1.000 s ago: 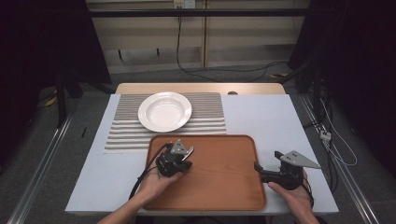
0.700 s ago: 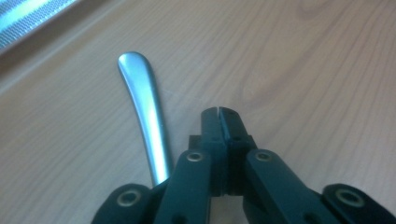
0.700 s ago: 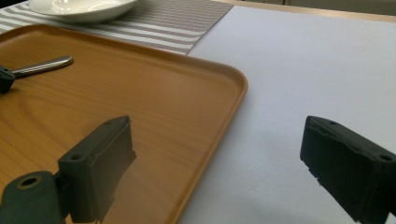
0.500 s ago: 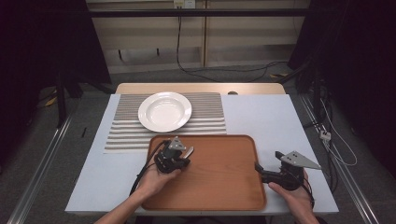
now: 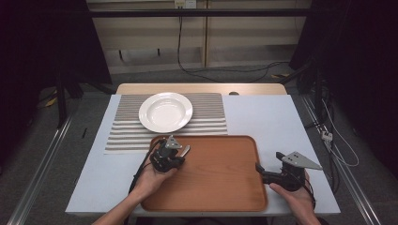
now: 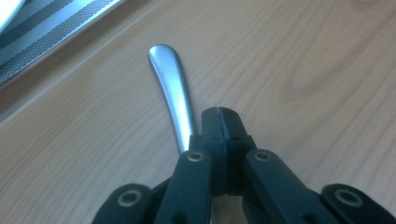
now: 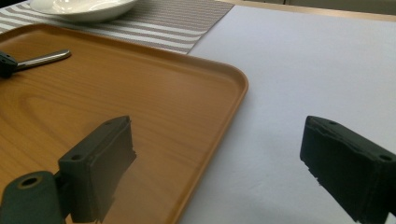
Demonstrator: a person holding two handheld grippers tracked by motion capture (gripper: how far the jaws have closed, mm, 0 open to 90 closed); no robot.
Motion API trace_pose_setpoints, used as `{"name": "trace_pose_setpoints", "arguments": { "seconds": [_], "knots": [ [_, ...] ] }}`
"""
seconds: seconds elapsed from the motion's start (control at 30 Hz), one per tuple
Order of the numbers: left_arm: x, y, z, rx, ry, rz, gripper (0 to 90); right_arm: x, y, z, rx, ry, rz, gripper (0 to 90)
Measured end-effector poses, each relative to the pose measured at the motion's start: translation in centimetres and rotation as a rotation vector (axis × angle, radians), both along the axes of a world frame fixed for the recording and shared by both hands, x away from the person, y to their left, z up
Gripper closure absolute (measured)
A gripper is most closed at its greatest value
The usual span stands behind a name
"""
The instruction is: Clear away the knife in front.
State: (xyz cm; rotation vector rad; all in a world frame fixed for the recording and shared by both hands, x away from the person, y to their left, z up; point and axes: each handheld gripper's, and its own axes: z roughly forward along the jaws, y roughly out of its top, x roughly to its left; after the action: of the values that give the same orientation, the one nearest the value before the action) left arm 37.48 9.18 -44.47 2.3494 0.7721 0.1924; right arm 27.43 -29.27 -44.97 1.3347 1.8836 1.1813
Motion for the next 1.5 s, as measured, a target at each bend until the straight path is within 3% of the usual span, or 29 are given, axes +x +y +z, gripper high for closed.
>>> {"name": "trace_pose_setpoints", "arguments": {
  "seconds": [0.27, 0.37, 0.47, 0.73, 0.93, 1.5],
  "knots": [
    [0.0, 0.6, 0.1, 0.012, 0.007, 0.018, 90.0, 0.0, 0.0, 0.0, 0.002, 0.001, 0.001, 9.2],
    [-0.2, 1.1, 0.2, 0.031, -0.01, 0.027, 90.0, 0.1, 0.1, -0.1, 0.001, 0.005, 0.0, 9.3],
    [-0.2, 1.7, 0.2, 0.01, 0.013, 0.032, 90.0, 0.1, 0.1, -0.1, 0.001, 0.005, 0.002, 9.3],
    [-0.3, 2.4, 0.3, 0.03, 0.012, 0.056, 90.0, 0.2, 0.4, -0.2, -0.004, 0.009, 0.008, 9.3],
    [-0.3, 3.1, 0.3, 0.022, 0.02, 0.096, 90.0, 0.3, 0.4, -0.2, -0.005, 0.01, 0.003, 9.3],
    [-1.1, 4.1, 0.3, 0.013, 0.019, 0.125, 90.0, 0.3, 0.3, -0.1, -0.002, 0.012, -0.002, 9.3]
  ]
}}
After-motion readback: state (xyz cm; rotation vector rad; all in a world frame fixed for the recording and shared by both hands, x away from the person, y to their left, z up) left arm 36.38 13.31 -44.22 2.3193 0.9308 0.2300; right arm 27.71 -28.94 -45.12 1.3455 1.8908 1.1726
